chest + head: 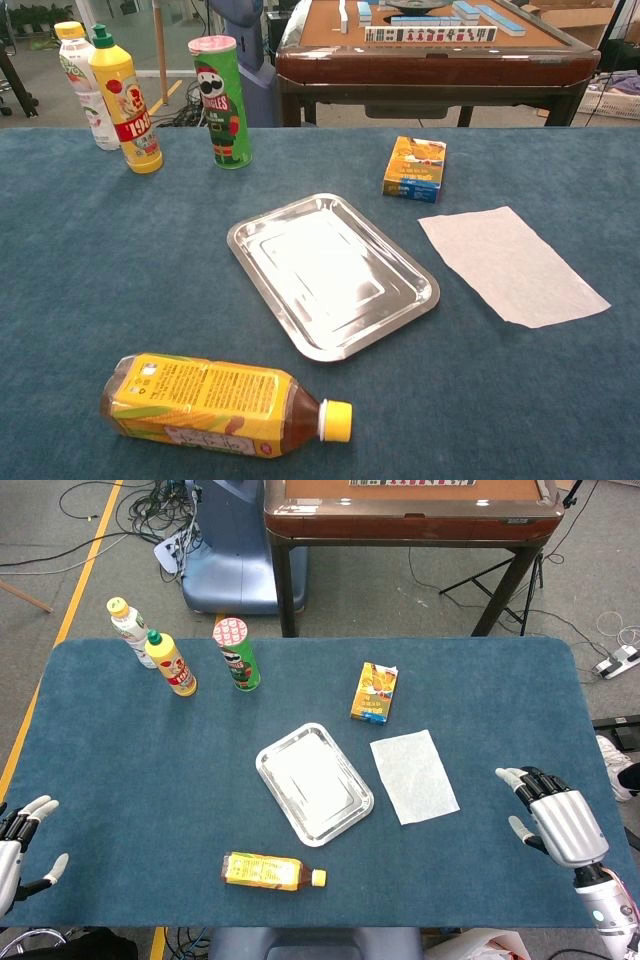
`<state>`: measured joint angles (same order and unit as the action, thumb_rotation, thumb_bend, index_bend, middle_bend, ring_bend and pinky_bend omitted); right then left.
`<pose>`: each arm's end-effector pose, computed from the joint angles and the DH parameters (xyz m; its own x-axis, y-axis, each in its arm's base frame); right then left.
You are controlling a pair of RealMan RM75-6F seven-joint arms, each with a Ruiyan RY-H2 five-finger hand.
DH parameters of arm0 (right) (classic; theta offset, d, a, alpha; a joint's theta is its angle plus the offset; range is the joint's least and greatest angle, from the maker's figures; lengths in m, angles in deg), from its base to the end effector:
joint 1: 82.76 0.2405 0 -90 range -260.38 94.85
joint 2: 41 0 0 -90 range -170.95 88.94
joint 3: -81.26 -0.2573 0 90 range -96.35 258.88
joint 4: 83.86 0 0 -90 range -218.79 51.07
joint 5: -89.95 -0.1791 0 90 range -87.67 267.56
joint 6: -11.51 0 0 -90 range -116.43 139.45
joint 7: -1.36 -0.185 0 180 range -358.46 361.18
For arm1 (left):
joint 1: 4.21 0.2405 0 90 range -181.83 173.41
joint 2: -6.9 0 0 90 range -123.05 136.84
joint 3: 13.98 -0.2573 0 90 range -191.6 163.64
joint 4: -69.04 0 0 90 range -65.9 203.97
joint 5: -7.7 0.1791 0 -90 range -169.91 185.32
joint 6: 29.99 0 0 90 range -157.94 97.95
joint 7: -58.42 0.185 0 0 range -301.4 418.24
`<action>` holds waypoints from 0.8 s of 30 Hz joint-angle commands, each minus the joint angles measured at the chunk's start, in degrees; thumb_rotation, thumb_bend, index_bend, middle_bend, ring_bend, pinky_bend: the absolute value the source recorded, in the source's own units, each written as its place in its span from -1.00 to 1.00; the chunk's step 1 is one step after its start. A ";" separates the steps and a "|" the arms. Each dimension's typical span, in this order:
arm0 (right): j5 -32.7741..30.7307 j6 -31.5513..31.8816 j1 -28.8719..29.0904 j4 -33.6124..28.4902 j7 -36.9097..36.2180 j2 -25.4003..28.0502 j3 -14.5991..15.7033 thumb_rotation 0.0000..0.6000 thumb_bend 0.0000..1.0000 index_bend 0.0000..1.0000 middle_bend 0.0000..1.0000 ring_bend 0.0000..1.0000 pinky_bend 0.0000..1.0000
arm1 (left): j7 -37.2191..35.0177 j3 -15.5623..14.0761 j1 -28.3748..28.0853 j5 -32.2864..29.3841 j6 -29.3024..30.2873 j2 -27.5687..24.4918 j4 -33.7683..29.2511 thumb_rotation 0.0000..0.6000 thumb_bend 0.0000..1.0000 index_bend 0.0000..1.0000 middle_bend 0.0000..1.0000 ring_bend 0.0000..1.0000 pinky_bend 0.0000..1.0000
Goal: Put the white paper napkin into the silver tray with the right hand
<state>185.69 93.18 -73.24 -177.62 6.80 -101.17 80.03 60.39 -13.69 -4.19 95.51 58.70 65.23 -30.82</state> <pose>-0.2604 -0.2327 0.1789 0.5432 -0.0232 0.8393 -0.8158 -0.2510 0.5211 -0.2932 0.1856 0.2088 0.4023 0.0193 0.9153 0.9145 0.0370 -0.4028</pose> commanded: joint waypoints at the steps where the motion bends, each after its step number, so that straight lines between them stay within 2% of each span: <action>1: -0.01 -0.15 0.10 0.01 0.01 -0.06 0.12 1.00 -0.36 -0.63 -0.52 -0.63 -0.26 | 0.04 -0.01 -0.04 0.03 -0.05 -0.03 -0.07 1.00 -0.45 -0.64 -0.69 -0.71 -1.00; 9: 2.56 -1.13 1.88 1.51 0.97 -0.26 0.39 1.00 -0.36 -0.63 -0.51 -0.63 -0.28 | 0.70 -0.25 0.28 0.38 0.42 0.03 -0.55 1.00 -0.45 -0.64 -0.69 -0.71 -1.00; 14: 4.38 -4.17 3.94 4.44 0.83 -1.63 1.48 1.00 -0.36 -0.63 -0.51 -0.63 -0.28 | 1.40 -0.42 0.54 0.59 0.77 0.12 -0.98 1.00 -0.45 -0.64 -0.69 -0.71 -1.00; 18: 4.87 -7.01 5.66 7.62 -0.98 -3.37 2.32 1.00 -0.53 -0.59 -0.51 -0.63 -0.28 | 1.96 -0.51 0.71 0.46 0.83 0.06 -1.41 1.00 -0.45 -0.64 -0.69 -0.71 -1.00; 24: 5.26 -9.33 7.70 14.12 -2.36 -7.46 2.79 1.00 -0.59 -0.49 -0.51 -0.63 -0.28 | 2.66 -0.59 0.84 0.38 0.84 0.17 -1.75 1.00 -0.45 -0.64 -0.69 -0.71 -1.00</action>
<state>190.74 84.72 -66.39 -165.28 5.01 -107.20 82.58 63.04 -14.28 -3.35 95.90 59.55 65.39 -32.56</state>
